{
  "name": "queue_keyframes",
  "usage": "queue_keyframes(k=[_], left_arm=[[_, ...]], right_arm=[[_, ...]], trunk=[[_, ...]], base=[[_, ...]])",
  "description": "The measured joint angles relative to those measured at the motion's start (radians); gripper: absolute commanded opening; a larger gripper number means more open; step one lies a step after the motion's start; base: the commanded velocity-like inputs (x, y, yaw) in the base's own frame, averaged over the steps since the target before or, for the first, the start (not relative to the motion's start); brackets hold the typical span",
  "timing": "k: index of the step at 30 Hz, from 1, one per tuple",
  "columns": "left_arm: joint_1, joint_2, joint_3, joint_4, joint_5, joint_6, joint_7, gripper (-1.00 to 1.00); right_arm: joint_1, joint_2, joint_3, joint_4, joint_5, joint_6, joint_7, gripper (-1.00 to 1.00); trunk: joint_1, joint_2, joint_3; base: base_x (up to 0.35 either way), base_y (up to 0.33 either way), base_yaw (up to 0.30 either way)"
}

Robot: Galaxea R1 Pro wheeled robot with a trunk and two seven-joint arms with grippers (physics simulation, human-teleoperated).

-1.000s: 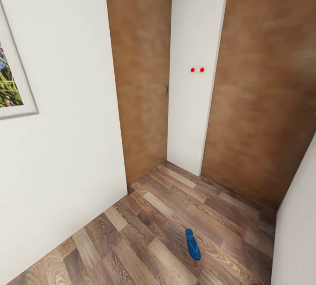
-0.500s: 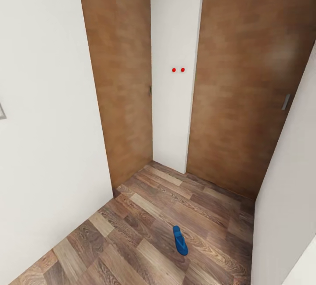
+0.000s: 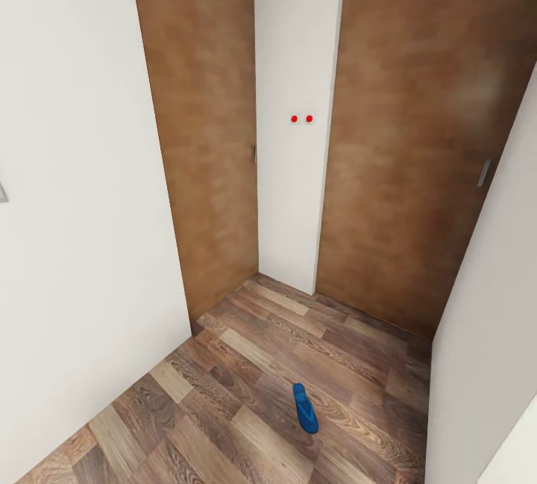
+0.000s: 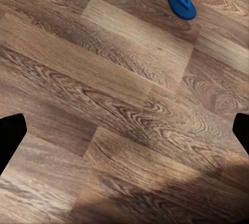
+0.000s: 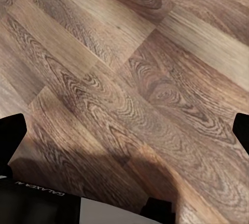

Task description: In the bedroom, move the book from the bed onto either nightstand, and place the two sandals side by side next to the bed.

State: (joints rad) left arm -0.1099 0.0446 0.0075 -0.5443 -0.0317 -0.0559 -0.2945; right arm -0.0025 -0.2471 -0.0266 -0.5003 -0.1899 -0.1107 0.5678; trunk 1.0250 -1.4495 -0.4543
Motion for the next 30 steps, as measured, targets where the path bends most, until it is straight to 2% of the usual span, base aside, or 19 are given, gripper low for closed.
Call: queue_keyframes(k=[30], left_arm=[[0.0, 0.0, 0.0, 0.0, 0.0, 0.0, 0.0, 1.0]], right_arm=[[0.0, 0.0, 0.0, 0.0, 0.0, 0.0, 0.0, 1.0]], trunk=[[0.0, 0.0, -0.006]], base=[[0.0, 0.0, 0.0]])
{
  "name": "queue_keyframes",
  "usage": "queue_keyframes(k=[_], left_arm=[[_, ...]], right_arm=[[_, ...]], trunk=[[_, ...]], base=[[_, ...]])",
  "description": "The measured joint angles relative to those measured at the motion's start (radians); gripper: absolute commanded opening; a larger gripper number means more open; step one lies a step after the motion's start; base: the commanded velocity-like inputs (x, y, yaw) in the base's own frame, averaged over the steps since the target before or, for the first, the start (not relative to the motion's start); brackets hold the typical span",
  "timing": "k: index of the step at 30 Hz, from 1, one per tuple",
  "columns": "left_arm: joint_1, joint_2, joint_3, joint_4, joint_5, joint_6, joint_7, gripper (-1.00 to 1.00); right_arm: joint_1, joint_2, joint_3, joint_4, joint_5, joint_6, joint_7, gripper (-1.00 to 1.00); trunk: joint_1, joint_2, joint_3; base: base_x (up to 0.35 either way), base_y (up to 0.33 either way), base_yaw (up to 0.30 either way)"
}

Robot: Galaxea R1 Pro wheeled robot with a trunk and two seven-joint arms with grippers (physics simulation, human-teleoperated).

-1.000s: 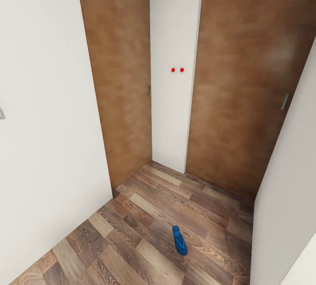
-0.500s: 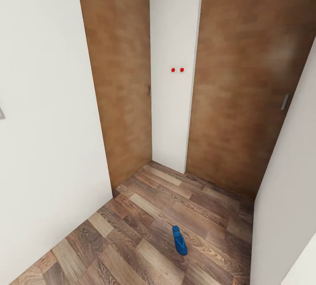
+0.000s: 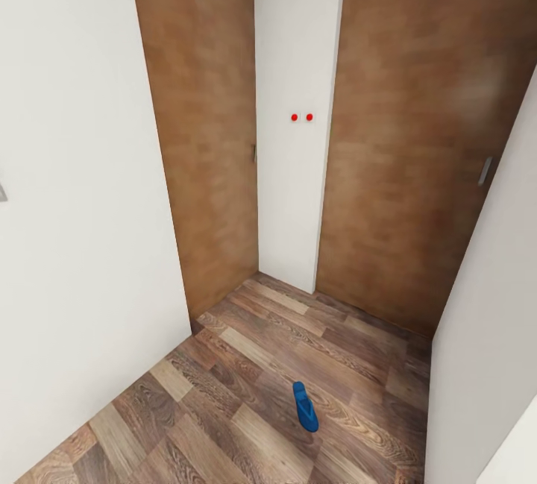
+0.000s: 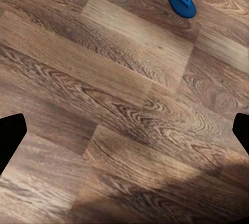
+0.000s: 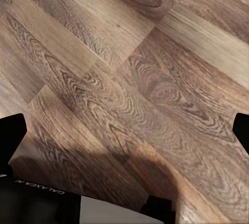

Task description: In the bedroom, move the book from the bed onto either nightstand, and place the two sandals side by side next to the bed.

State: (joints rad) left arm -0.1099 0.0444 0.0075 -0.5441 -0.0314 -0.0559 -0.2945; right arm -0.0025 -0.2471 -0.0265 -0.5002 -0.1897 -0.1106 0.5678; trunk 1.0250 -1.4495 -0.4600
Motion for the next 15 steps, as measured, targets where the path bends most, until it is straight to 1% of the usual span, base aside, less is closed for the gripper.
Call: queue_keyframes(k=[15], left_arm=[[0.0, 0.0, 0.0, 0.0, 0.0, 0.0, 0.0, 1.0]], right_arm=[[0.0, 0.0, 0.0, 0.0, 0.0, 0.0, 0.0, 1.0]], trunk=[[0.0, 0.0, -0.021]], base=[[0.0, 0.0, 0.0]])
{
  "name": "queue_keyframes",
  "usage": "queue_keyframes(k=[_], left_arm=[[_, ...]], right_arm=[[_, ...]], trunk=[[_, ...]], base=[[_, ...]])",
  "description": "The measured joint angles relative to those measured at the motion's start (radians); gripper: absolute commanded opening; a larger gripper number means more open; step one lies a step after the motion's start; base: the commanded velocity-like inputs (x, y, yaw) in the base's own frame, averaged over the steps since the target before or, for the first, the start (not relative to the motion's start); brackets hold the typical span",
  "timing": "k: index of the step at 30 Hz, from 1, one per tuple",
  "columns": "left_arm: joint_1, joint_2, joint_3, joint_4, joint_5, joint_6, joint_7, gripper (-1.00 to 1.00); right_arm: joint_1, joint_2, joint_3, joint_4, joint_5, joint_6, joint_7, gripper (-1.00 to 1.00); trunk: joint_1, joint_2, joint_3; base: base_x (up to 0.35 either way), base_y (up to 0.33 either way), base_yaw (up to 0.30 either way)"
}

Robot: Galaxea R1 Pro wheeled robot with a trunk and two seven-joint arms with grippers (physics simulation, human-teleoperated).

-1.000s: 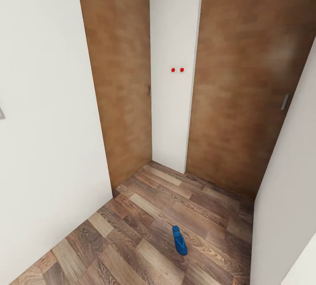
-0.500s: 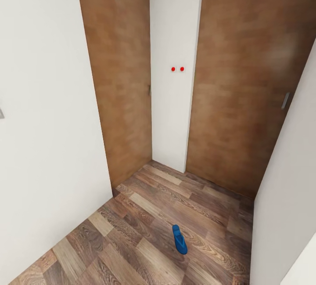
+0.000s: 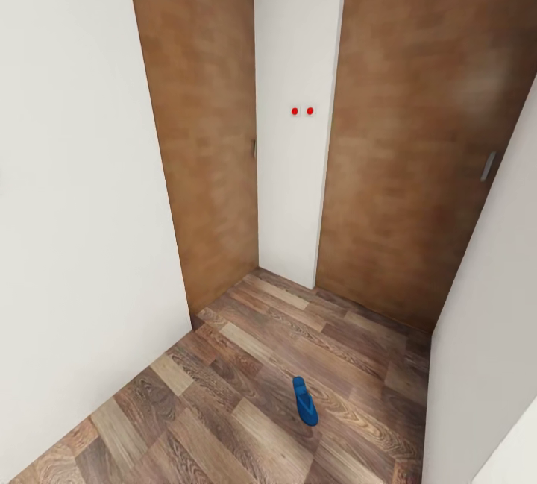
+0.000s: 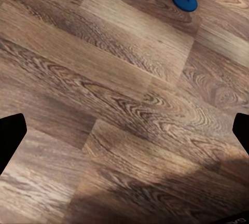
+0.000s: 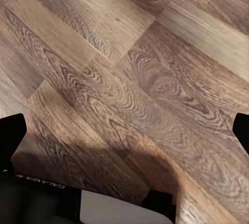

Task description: In the bedroom, move the book from the bed onto either nightstand, and place the two sandals side by side next to the bed.

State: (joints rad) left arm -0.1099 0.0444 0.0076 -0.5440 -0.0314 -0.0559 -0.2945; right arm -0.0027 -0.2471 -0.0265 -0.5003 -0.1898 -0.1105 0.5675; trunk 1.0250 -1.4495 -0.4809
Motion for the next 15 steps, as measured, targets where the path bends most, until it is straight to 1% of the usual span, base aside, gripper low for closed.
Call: queue_keyframes(k=[6, 8, 15], left_arm=[[0.0, 0.0, 0.0, 0.0, 0.0, 0.0, 0.0, 1.0], [0.0, 0.0, 0.0, -0.001, 0.0, 0.0, 0.0, 1.0], [0.0, 0.0, -0.001, 0.0, 0.0, 0.0, 0.0, 1.0]], right_arm=[[0.0, 0.0, 0.0, 0.0, 0.0, 0.0, 0.0, 1.0], [0.0, 0.0, 0.0, 0.0, 0.0, 0.0, 0.0, 1.0], [0.0, 0.0, 0.0, 0.0, 0.0, 0.0, 0.0, 1.0]], trunk=[[0.0, 0.0, -0.001], [0.0, 0.0, -0.001], [-0.001, 0.0, -0.001]], base=[[0.004, 0.0, 0.0], [0.1, 0.0, 0.0], [0.292, 0.0, 0.0]])
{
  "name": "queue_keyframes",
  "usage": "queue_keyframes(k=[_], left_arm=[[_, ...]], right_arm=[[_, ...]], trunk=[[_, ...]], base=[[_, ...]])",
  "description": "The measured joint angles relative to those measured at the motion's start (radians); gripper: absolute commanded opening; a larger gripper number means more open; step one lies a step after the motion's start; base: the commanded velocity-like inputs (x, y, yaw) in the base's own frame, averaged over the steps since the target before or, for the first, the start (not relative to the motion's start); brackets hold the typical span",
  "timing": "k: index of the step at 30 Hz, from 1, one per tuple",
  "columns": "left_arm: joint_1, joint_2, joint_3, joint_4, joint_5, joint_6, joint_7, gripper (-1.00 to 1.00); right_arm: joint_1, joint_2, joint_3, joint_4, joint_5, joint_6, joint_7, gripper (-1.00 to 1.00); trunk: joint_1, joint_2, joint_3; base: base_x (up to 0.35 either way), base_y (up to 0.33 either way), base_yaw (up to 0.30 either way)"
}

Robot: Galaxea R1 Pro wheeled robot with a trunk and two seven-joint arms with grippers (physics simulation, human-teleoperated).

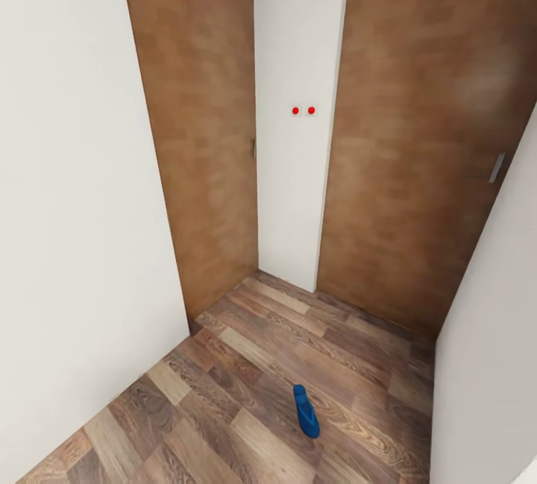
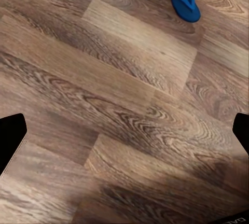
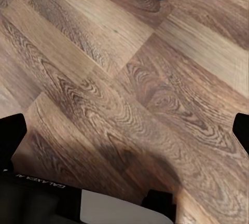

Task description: In the bedroom, move the book from the bed onto either nightstand, and place the two sandals side by side next to the bed.

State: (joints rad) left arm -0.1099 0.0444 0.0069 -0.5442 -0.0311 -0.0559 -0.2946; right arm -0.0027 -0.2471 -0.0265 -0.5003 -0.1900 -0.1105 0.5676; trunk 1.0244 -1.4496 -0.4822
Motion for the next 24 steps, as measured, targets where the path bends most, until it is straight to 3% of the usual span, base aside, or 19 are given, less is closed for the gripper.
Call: queue_keyframes(k=[6, 24], left_arm=[[0.0, 0.0, 0.0, 0.0, 0.0, 0.0, 0.0, 1.0], [0.0, 0.0, 0.001, 0.0, 0.0, 0.0, 0.0, 1.0]], right_arm=[[0.0, 0.0, 0.0, 0.0, 0.0, 0.001, 0.002, 1.0], [0.0, 0.0, 0.0, 0.0, 0.0, 0.001, 0.003, 1.0]], trunk=[[0.0, 0.0, 0.0], [0.001, 0.0, 0.0]], base=[[0.235, 0.0, -0.049], [0.009, 0.0, -0.271]])
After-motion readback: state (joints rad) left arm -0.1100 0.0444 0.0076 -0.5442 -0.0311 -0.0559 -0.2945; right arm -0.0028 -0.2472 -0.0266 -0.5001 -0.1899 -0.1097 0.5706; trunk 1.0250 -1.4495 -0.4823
